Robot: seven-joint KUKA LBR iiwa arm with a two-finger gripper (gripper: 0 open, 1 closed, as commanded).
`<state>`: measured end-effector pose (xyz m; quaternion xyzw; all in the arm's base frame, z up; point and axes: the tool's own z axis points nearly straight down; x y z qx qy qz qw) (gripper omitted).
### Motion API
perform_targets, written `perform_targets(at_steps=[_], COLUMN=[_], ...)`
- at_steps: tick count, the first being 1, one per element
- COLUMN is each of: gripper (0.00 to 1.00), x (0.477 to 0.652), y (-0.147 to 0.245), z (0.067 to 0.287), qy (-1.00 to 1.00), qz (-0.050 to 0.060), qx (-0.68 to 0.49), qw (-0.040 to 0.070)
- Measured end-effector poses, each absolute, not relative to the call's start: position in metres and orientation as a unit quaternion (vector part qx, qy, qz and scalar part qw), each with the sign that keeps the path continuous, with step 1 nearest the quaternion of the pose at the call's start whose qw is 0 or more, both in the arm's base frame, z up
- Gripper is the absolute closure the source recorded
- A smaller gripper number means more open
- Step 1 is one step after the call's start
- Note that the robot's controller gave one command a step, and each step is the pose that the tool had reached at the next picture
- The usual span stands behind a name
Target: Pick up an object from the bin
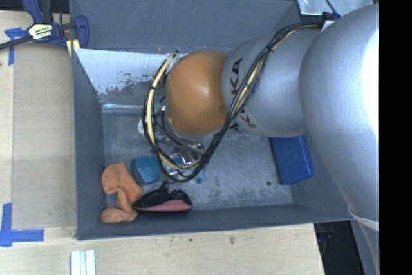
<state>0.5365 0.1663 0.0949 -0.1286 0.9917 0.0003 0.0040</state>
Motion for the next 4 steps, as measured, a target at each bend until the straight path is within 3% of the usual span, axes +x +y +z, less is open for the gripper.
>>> perform_targets(at_steps=[1, 2, 3, 4], gripper=[1.00, 0.00, 1.00, 1.00], x=[0.5126, 0.5115, 0.5119, 0.5119], y=[0.1809, 0.1799, 0.1806, 0.1806], z=[0.0859, 0.0839, 0.0852, 0.0852], qy=[0.963, 0.963, 0.963, 0.963], qz=[0.003, 0.003, 0.003, 0.003], qx=[-0.266, -0.266, -0.266, -0.265], qw=[0.037, 0.034, 0.035, 0.035])
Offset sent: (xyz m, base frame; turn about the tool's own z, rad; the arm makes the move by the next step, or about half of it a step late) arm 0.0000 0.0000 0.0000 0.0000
